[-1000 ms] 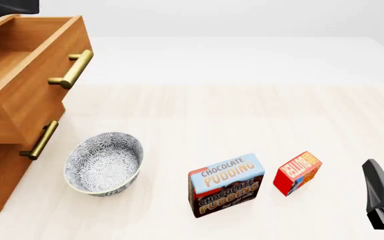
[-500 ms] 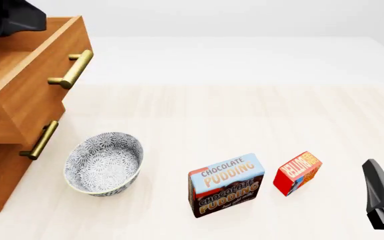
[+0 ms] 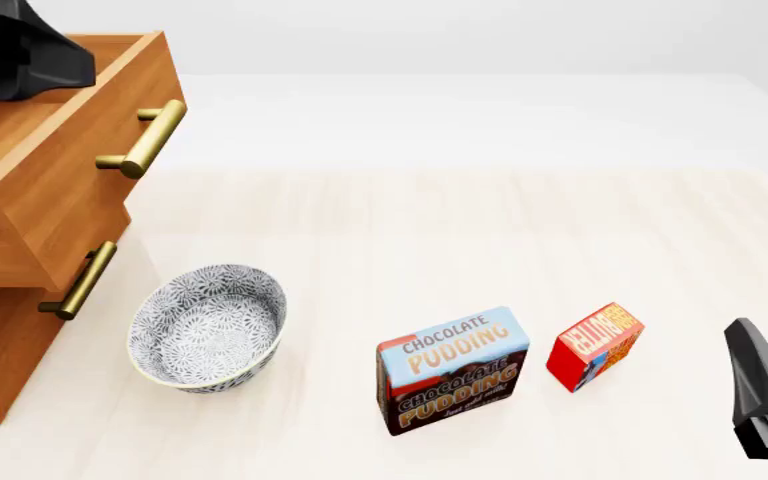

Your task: Put the butter at the back in the top drawer of the cabinet and close it.

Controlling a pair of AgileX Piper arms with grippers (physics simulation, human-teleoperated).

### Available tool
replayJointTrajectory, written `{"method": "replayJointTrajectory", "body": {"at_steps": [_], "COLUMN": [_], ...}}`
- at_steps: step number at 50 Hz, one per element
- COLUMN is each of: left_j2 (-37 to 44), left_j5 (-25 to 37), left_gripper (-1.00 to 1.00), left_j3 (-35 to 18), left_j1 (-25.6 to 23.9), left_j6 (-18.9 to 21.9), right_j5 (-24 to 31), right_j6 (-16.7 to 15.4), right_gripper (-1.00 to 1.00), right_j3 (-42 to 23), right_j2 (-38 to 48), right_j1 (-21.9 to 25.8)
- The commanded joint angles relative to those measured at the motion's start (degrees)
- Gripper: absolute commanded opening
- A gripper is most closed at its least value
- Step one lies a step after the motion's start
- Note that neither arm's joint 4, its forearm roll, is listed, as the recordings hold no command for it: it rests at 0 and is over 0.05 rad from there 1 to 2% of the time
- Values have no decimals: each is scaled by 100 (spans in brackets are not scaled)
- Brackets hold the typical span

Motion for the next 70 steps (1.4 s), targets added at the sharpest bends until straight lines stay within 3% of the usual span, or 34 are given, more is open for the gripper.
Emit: {"method": "replayJointTrajectory", "body": {"at_steps": [1,35,70], "left_j2": [-31,-153,156], "left_j5": [-109,-302,-654], "left_gripper": [100,100,100], "left_j3": [176,500,878], "left_j1": [95,571,563], "left_j6": [-9,63,-33], "right_j5": [0,0,0], "right_j6": [0,0,0], "right_gripper": [100,100,100], "right_j3": [0,0,0], "right_j2": [0,0,0], "right_j1": [0,0,0]}}
